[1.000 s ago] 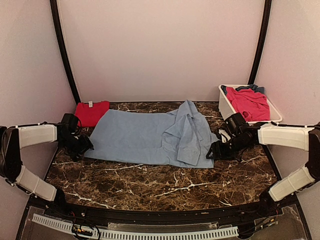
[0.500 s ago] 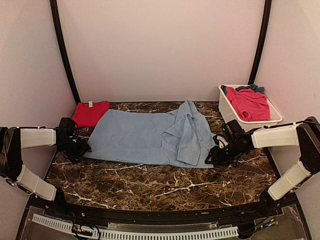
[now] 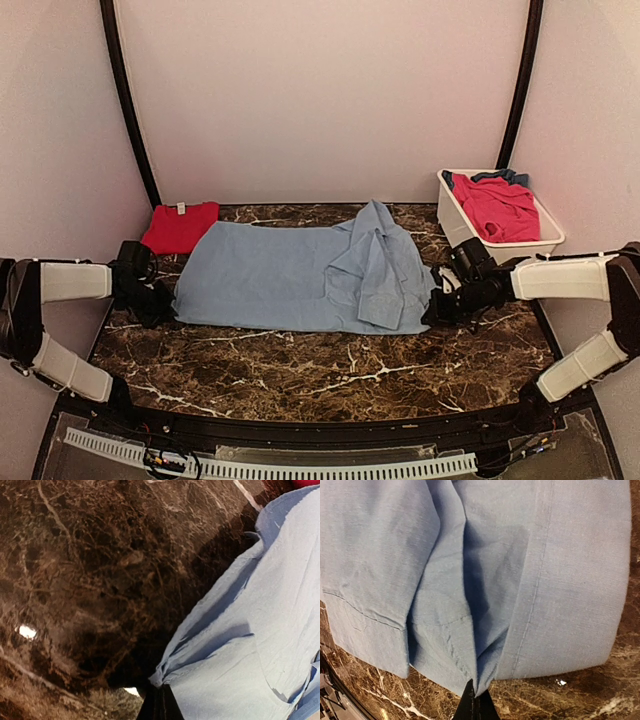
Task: Fold and stack the mixed laundry pile
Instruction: Move the 1/3-folded shirt to the center of the board.
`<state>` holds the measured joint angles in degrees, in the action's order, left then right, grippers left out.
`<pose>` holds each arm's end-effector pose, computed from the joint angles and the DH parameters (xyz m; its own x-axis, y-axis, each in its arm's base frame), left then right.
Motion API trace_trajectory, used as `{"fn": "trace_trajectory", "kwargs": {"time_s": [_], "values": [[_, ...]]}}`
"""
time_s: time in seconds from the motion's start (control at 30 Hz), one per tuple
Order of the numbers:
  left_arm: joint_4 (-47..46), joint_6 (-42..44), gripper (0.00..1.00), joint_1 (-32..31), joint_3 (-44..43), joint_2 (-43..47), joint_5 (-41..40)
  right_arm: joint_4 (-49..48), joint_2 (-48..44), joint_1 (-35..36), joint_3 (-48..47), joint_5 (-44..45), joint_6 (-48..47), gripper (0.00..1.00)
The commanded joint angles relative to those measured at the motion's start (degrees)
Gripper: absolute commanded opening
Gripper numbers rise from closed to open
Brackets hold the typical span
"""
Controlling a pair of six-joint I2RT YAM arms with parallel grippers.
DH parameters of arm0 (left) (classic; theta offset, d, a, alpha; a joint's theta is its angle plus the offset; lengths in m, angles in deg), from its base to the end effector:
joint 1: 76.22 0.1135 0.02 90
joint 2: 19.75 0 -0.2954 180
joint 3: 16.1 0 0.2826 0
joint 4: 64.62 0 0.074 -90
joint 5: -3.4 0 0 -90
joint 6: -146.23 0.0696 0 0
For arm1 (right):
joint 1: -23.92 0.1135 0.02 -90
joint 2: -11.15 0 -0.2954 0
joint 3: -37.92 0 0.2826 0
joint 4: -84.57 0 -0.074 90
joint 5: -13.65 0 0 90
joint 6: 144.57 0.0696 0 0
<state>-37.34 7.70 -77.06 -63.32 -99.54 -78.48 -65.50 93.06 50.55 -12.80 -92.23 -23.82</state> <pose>0.2774 -0.0139 0.1285 -0.6366 -0.7325 -0.2411 -0.5913 0.6643 -0.4572 0.2491 0.1462 0.1362 -0.9535 0.0720 -0.2926 -0.0718 0.8887 0.4529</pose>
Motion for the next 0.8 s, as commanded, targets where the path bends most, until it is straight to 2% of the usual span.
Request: {"fn": "trace_trajectory", "kwargs": {"time_s": [0.0,0.2,0.33,0.43,0.47,0.5,0.53,0.57,0.6,0.63,0.7,0.73,0.77], "values": [[8.28,-2.06,0.0,0.4,0.27,8.61,-0.79,4.78,-6.38,0.23,0.98,6.32,0.92,0.0],[16.96,-0.91,0.0,0.4,-1.96,14.88,-5.0,10.0,-12.13,0.16,1.88,10.75,4.25,0.0],[17.76,0.01,0.0,0.4,-2.16,11.76,-1.85,10.27,-11.32,0.17,2.6,9.54,4.29,0.0],[17.36,0.06,0.0,0.4,0.14,12.56,-0.46,10.55,-12.0,0.15,3.71,8.53,5.1,0.0],[17.43,0.18,0.06,0.4,0.45,13.04,-0.36,10.51,-12.64,0.17,3.89,7.84,5.44,0.0],[18.16,0.39,0.11,0.4,0.65,13.99,-0.5,10.72,-13.19,0.13,3.8,7.4,5.87,0.1],[18.48,0.51,0.21,0.4,0.53,14.46,-0.96,10.86,-13.52,0.15,3.61,6.94,5.9,0.24],[18.49,0.84,0.26,0.4,0.16,15.45,-0.77,10.94,-13.79,0.17,3.25,6.32,5.77,0.36],[18.47,0.91,0.36,0.4,-0.24,15.98,-0.75,11.29,-14.02,0.22,2.64,6.02,5.51,0.51],[18.51,1.1,0.44,0.4,-1.24,17.14,-0.65,11.88,-14.24,0.23,1.84,6.13,5.01,0.6],[18.16,2.33,0.63,0.36,-3.33,18.86,-0.45,13.12,-15.01,0.26,-0.07,6.6,4.01,0.66],[18.09,3.02,0.65,0.34,-4.13,19.4,-0.55,13.66,-15.48,0.33,-1.22,6.49,3.19,0.67],[17.58,4.68,0.74,0.12,-5.93,20.13,-0.19,13.74,-15.98,0.53,-2.38,5.94,2.43,0.67]]}}
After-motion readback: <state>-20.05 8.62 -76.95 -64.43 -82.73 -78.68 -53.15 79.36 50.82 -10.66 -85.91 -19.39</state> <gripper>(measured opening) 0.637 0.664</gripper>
